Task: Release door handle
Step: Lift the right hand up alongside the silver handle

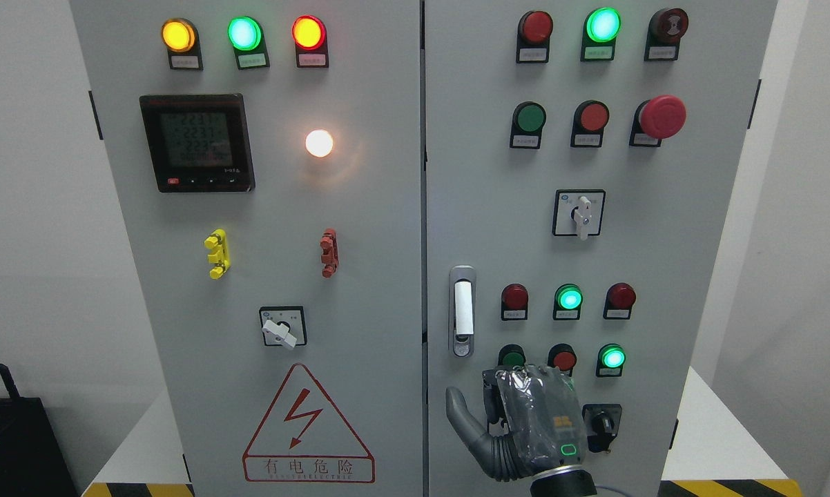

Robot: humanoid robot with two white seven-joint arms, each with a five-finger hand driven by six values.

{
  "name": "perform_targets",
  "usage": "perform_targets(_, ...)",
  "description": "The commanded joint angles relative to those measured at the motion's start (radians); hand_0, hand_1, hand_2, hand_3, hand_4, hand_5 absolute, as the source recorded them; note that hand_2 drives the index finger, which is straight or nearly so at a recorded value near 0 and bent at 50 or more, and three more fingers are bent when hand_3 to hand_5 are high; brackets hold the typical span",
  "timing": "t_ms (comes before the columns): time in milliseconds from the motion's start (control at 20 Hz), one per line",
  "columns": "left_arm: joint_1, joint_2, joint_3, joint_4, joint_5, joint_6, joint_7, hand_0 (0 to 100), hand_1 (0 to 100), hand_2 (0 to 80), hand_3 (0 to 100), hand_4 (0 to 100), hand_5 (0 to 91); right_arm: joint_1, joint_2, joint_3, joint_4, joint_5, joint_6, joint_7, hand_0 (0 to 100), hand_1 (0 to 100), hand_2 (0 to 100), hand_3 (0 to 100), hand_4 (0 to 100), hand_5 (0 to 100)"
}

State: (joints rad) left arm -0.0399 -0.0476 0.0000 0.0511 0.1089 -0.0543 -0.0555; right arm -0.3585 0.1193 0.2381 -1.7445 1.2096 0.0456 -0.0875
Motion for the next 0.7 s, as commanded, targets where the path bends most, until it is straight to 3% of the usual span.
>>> perform_targets(0,0.0,0.0,0.018,0.001,0.0,0.001,0.0,12,39,0.0,0,0,0.0,-0.022,0.023,0.021,-0.026,0.067,0.013,0.002,45,11,100,100,100,100)
perform_targets(200,0.0,0.002,0.018,0.001,0.0,0.001,0.0,12,39,0.0,0,0,0.0,-0.048,0.025,0.035,-0.017,0.068,0.089,0.005,45,12,100,100,100,100)
perform_targets(650,0.0,0.0,0.018,-0.001,0.0,0.001,0.0,12,39,0.0,0,0,0.0,-0.069,0.025,0.032,-0.004,0.065,0.091,0.031,45,12,100,100,100,100)
